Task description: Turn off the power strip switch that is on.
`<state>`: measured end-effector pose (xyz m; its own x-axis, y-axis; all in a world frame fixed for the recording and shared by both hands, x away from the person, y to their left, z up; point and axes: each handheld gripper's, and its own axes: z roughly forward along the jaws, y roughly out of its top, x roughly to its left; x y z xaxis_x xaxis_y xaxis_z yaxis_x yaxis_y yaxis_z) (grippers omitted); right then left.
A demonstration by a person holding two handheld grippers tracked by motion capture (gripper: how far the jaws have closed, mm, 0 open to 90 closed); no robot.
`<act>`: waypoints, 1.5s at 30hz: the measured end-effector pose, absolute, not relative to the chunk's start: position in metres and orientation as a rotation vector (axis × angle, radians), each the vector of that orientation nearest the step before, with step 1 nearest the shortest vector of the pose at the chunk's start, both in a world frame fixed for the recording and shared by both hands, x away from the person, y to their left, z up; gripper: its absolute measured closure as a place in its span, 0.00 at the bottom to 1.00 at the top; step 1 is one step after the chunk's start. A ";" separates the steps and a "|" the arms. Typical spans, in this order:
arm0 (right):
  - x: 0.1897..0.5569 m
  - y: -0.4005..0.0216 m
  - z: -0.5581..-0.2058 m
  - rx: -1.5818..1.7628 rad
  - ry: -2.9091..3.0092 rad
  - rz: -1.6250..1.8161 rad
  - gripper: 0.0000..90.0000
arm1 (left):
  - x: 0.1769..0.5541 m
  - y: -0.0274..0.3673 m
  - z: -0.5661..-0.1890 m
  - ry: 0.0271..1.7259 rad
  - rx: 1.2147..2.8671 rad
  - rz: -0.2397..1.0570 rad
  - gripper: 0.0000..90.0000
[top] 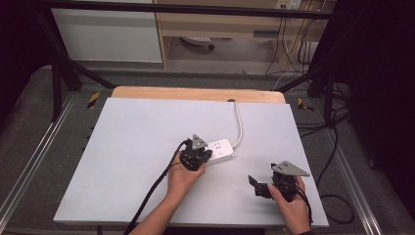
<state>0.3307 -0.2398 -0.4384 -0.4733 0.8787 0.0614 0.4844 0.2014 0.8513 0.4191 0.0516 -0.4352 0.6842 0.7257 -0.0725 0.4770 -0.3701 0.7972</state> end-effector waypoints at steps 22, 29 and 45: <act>0.330 -0.239 -0.438 1.273 2.043 1.196 0.03 | 0.418 0.050 -0.435 0.926 2.053 0.405 1.00; 0.330 -0.238 -0.438 1.274 2.046 1.195 0.03 | 0.419 0.051 -0.435 0.931 2.047 0.388 1.00; 0.331 -0.239 -0.439 1.276 2.046 1.196 0.03 | 0.418 0.048 -0.435 0.926 2.060 0.423 1.00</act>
<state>0.3306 -0.2388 -0.4390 -0.4731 0.8782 0.0698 0.4918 0.1976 0.8480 0.4181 0.0478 -0.4351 0.6732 0.7390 -0.0265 0.4639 -0.3942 0.7933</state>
